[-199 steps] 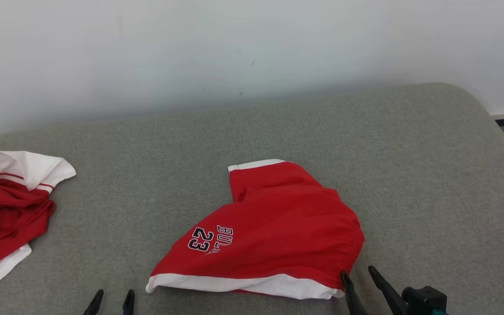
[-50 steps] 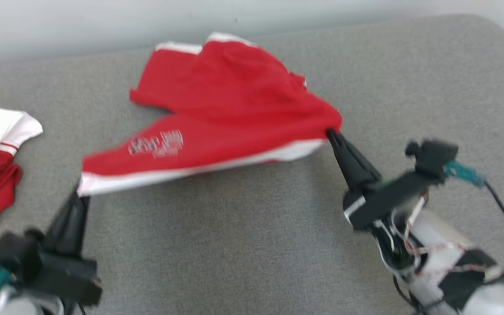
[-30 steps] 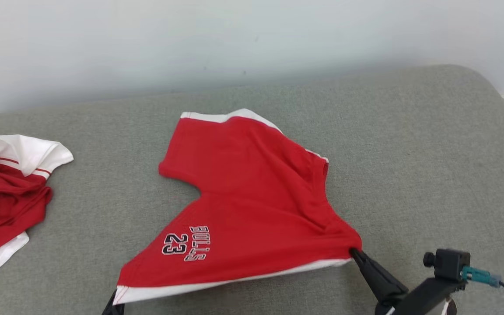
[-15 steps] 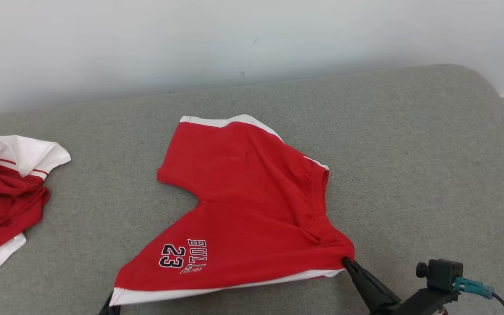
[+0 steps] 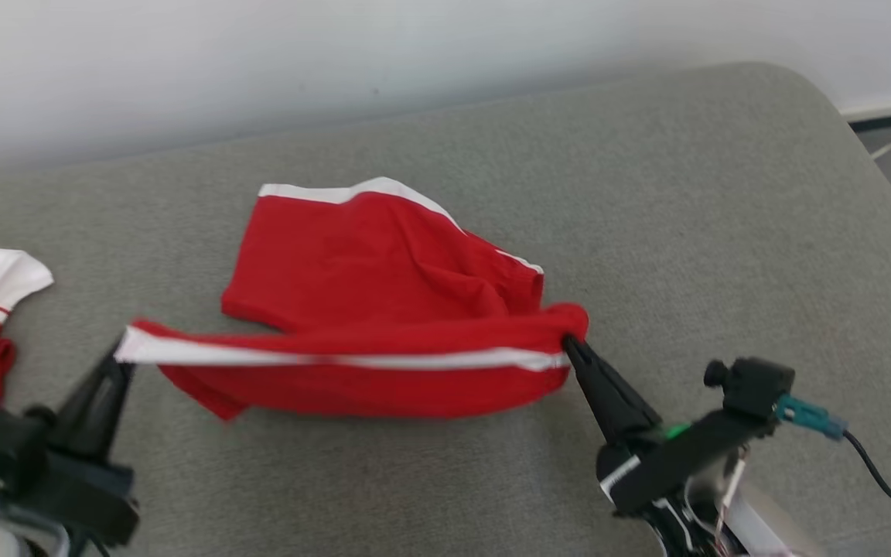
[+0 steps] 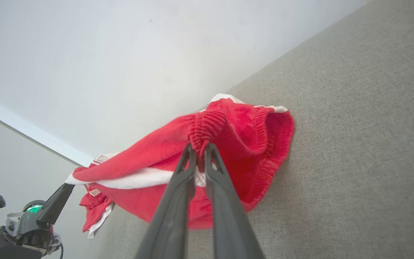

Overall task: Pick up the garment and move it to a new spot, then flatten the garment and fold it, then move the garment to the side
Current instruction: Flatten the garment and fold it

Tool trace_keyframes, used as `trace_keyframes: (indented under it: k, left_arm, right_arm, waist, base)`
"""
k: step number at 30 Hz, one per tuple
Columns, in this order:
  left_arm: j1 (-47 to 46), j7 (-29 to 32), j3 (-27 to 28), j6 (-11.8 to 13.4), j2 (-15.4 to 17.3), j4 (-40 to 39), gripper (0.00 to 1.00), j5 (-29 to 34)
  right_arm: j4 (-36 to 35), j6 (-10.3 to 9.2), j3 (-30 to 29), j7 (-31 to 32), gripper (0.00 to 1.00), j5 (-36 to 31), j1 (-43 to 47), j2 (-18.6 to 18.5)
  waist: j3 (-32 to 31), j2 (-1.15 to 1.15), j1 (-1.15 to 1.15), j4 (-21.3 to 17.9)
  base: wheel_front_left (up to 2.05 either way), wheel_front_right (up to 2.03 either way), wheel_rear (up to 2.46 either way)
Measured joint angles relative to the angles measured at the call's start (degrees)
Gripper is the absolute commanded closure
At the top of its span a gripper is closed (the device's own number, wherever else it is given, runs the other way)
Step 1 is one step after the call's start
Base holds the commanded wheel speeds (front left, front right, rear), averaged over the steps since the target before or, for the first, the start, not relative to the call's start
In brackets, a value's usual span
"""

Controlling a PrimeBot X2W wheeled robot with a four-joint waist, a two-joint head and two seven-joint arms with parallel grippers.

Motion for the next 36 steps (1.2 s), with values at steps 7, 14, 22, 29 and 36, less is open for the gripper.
trace_keyframes:
  k: [7, 14, 22, 29, 36]
  left_arm:
    - [-11.07, 4.57, 0.46, -3.03, 4.97, 4.21, 1.0, -0.29]
    - [-21.5, 8.29, -2.58, -4.66, 9.59, 9.09, 1.0, -0.51]
    - [-33.95, 12.81, -11.88, -5.13, 13.51, 17.17, 1.0, -3.14]
    - [-43.48, 12.87, -20.58, -5.13, 16.13, 23.51, 1.0, -5.49]
    - [-50.07, 13.06, -28.38, -5.14, 16.25, 29.29, 1.0, -7.73]
  right_arm:
    - [5.7, 0.0, -0.75, -1.57, 1.0, -1.02, -7.92, 6.34]
    - [12.07, 0.0, -0.09, -3.68, 1.0, 0.81, -16.35, 11.29]
    - [19.47, 0.0, 2.27, -6.22, 1.0, 4.12, -25.14, 14.59]
    - [21.83, 0.0, 5.1, -8.06, 1.0, 6.92, -29.08, 15.75]
    - [23.46, 0.0, 7.67, -9.1, 1.0, 9.49, -31.23, 16.03]
  waist:
    - [4.12, 0.0, 0.0, -3.47]
    - [8.97, 0.0, 0.01, -6.93]
    - [14.25, 0.01, 0.01, -10.55]
    - [17.25, 0.01, 0.01, -12.63]
    - [18.8, 0.01, 0.01, -14.64]
  base:
    - [0.0, 0.0, 0.0]
    - [0.0, 0.0, 0.0]
    - [0.0, 0.0, 0.0]
    - [0.0, 0.0, 0.0]
    - [0.0, 0.0, 0.0]
